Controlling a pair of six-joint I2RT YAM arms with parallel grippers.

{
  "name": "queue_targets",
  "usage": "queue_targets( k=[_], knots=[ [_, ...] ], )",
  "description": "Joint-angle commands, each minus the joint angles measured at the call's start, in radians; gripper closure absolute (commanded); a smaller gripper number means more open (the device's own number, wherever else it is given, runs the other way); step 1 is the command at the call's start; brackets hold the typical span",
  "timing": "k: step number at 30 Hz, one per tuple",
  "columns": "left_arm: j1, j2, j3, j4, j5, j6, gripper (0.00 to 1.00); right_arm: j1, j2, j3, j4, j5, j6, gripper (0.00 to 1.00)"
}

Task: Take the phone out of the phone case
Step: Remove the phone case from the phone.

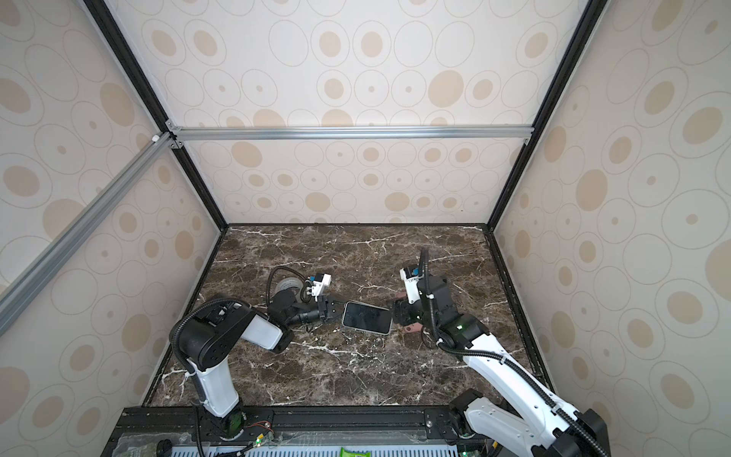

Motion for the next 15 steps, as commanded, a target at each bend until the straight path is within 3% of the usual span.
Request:
queue_targets(
  k=[1,7,15],
  knots=[
    [0.006,0.0,0.035,0.078,-0.052,0.0,1.0,0.096,0.02,0.035,-0.036,0.076,-0.152,0.19],
    [0.007,0.013,0.018,0.052,-0.133,0.014,1.0,0.219,0.089,0.024,0.05,0.115,-0.134,0.07],
    [0.006,-0.038,-0.018,-0.05,-0.262,0.07,1.0,0.275,0.24,0.113,-0.049,0.303,0.267,0.08]
  ],
)
